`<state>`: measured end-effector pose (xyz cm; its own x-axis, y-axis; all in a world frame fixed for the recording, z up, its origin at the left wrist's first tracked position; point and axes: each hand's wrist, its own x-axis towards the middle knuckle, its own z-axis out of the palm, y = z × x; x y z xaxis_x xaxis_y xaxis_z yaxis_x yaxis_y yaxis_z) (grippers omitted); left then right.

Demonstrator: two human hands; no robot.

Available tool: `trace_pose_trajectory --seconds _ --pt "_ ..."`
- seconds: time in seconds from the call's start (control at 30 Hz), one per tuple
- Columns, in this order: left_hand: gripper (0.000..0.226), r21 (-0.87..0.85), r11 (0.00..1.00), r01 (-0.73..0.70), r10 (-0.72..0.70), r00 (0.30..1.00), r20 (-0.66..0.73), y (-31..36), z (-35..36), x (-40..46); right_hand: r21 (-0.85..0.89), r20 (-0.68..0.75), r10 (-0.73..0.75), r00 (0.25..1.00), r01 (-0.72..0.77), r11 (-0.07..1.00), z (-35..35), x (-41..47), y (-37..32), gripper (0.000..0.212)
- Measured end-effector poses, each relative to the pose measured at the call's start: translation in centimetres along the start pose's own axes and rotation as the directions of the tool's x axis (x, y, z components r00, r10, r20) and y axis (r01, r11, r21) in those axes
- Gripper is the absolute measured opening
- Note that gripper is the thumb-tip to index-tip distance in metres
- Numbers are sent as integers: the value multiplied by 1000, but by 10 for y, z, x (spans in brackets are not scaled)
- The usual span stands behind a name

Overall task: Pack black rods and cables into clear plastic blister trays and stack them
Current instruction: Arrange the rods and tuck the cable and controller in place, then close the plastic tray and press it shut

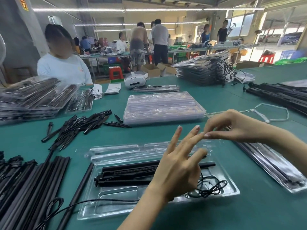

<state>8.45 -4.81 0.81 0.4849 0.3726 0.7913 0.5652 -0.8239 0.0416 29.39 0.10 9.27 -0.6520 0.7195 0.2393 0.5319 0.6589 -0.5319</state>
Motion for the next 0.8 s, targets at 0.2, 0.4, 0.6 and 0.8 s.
trace_pose_trajectory --seconds 0.2,0.4,0.6,0.8 --pt "9 -362 793 490 -590 765 -258 28 -15 1 163 146 74 986 -98 982 4 2 5 13" --pt "15 -32 920 391 -384 879 -284 19 -36 -4 137 161 76 984 -99 986 -3 7 4 26" --pt "19 10 813 582 -563 782 266 -26 -69 2 126 255 96 962 -132 983 0 10 -3 15" --pt "16 -128 800 586 -399 678 617 -56 -79 23 65 257 117 959 -138 988 2 7 -13 20"
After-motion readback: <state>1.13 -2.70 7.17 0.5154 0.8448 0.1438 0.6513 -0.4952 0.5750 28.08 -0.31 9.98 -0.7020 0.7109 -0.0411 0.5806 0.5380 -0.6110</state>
